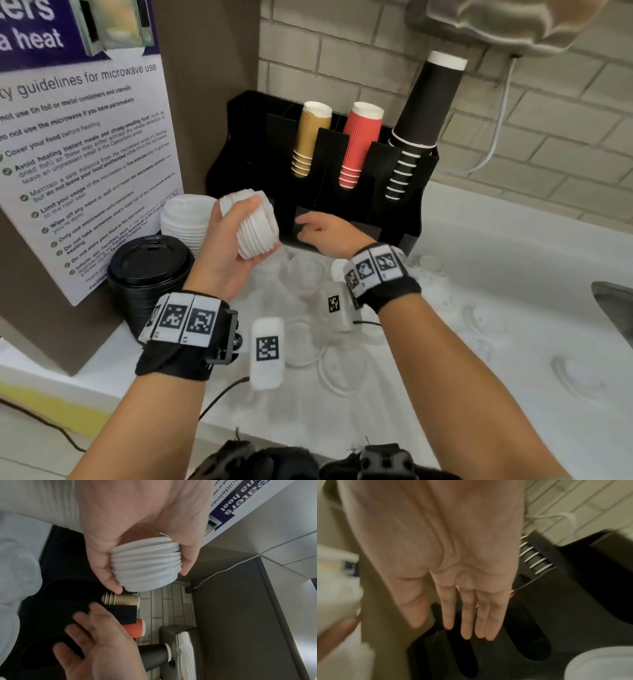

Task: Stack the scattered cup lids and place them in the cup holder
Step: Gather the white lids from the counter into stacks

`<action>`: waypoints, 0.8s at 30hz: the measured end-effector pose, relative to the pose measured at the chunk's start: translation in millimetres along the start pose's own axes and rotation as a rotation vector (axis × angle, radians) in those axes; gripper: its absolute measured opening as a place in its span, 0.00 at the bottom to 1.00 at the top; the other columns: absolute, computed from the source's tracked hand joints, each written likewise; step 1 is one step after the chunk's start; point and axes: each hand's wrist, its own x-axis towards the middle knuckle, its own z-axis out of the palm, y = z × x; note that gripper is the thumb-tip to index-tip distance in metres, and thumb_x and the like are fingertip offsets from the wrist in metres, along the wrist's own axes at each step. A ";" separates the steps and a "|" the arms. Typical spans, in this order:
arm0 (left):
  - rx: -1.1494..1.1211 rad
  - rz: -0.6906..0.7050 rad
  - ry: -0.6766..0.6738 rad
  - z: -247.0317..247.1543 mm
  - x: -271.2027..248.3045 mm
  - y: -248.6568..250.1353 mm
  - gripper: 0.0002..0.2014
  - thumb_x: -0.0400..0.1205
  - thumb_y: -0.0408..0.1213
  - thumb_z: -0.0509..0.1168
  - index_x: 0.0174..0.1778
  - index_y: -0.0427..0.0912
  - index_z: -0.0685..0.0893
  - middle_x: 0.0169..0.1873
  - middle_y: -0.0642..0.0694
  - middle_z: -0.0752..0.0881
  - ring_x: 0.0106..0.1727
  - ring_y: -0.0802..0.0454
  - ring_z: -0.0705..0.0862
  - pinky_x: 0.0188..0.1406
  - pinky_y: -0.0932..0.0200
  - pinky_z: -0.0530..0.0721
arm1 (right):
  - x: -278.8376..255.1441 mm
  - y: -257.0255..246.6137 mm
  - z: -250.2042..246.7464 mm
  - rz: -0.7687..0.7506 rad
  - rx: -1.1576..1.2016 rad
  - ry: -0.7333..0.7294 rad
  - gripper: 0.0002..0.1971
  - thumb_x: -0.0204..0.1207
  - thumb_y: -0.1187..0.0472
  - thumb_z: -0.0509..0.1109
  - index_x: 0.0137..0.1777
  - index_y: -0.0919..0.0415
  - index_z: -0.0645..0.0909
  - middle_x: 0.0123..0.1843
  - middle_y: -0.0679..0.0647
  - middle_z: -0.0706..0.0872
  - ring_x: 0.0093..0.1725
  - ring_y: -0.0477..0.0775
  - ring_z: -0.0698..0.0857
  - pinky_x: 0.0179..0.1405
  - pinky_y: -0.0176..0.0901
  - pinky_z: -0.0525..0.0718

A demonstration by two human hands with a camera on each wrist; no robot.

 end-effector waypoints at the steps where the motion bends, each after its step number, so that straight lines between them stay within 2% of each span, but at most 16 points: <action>1: -0.002 0.004 0.003 0.0 -0.7 1.5 0.20 0.78 0.43 0.70 0.66 0.49 0.75 0.52 0.50 0.85 0.53 0.53 0.85 0.39 0.53 0.88 | 11.6 -4.2 7.5 -0.016 -0.158 -0.096 0.25 0.81 0.56 0.66 0.77 0.56 0.71 0.73 0.56 0.77 0.70 0.54 0.77 0.64 0.37 0.74; 3: -0.017 -0.001 0.008 0.6 -2.6 3.7 0.24 0.75 0.44 0.71 0.67 0.48 0.75 0.52 0.48 0.84 0.52 0.51 0.85 0.37 0.53 0.88 | 29.8 -11.7 26.0 -0.040 -0.378 -0.213 0.29 0.77 0.53 0.70 0.78 0.53 0.69 0.73 0.56 0.76 0.69 0.56 0.77 0.62 0.43 0.76; 5: -0.037 -0.006 0.004 -0.5 -4.3 4.6 0.28 0.70 0.45 0.72 0.67 0.46 0.75 0.53 0.47 0.84 0.53 0.49 0.85 0.34 0.54 0.88 | 43.8 -16.1 43.9 -0.041 -0.506 -0.247 0.31 0.74 0.50 0.73 0.77 0.52 0.70 0.69 0.56 0.76 0.63 0.58 0.79 0.56 0.45 0.79; 6: -0.039 -0.005 0.002 -1.4 -5.3 4.6 0.29 0.69 0.45 0.73 0.66 0.46 0.75 0.54 0.46 0.83 0.53 0.49 0.85 0.34 0.54 0.88 | 49.4 -17.1 51.4 -0.032 -0.547 -0.249 0.32 0.73 0.48 0.74 0.76 0.51 0.71 0.67 0.57 0.76 0.62 0.59 0.79 0.56 0.47 0.80; 9: -0.032 -0.006 -0.001 -4.9 -6.9 4.4 0.30 0.70 0.45 0.73 0.68 0.46 0.75 0.57 0.44 0.82 0.56 0.46 0.84 0.36 0.54 0.88 | 59.3 -16.9 65.6 0.006 -0.561 -0.242 0.36 0.67 0.49 0.79 0.74 0.55 0.73 0.67 0.59 0.76 0.63 0.63 0.80 0.62 0.55 0.82; 13: -0.019 -0.004 0.012 -6.0 -7.4 6.8 0.37 0.68 0.46 0.71 0.74 0.43 0.73 0.62 0.41 0.81 0.61 0.42 0.83 0.38 0.52 0.89 | 63.1 -12.5 71.8 -0.012 -0.505 -0.237 0.34 0.67 0.54 0.80 0.73 0.59 0.72 0.64 0.61 0.80 0.62 0.64 0.82 0.61 0.59 0.83; 16: -0.019 0.013 0.000 -7.8 -7.0 8.5 0.34 0.67 0.46 0.71 0.72 0.44 0.74 0.58 0.43 0.83 0.53 0.48 0.88 0.38 0.52 0.89 | 61.2 -12.2 65.4 -0.009 -0.613 -0.211 0.37 0.72 0.47 0.74 0.77 0.56 0.64 0.67 0.61 0.75 0.67 0.65 0.76 0.62 0.56 0.80; 19: -0.018 0.020 -0.015 -9.7 -4.5 9.5 0.30 0.68 0.46 0.71 0.67 0.46 0.75 0.55 0.46 0.84 0.51 0.51 0.87 0.40 0.52 0.90 | 49.7 -13.3 40.5 0.022 -0.426 -0.131 0.34 0.75 0.41 0.68 0.79 0.46 0.59 0.70 0.62 0.72 0.68 0.65 0.74 0.62 0.54 0.75; 21: -0.009 0.016 -0.026 -9.5 -2.8 8.8 0.27 0.70 0.46 0.73 0.66 0.47 0.76 0.53 0.48 0.84 0.51 0.53 0.87 0.41 0.52 0.89 | 35.0 -11.9 18.5 0.037 -0.233 -0.094 0.31 0.76 0.42 0.66 0.78 0.40 0.60 0.69 0.63 0.73 0.66 0.64 0.76 0.65 0.54 0.77; 24: 0.020 0.004 -0.037 -7.2 -1.5 3.9 0.26 0.71 0.46 0.73 0.64 0.49 0.77 0.53 0.50 0.85 0.52 0.54 0.87 0.44 0.51 0.89 | 4.0 -9.5 1.5 0.013 0.253 -0.022 0.25 0.75 0.49 0.69 0.71 0.37 0.69 0.58 0.58 0.82 0.57 0.58 0.83 0.61 0.53 0.84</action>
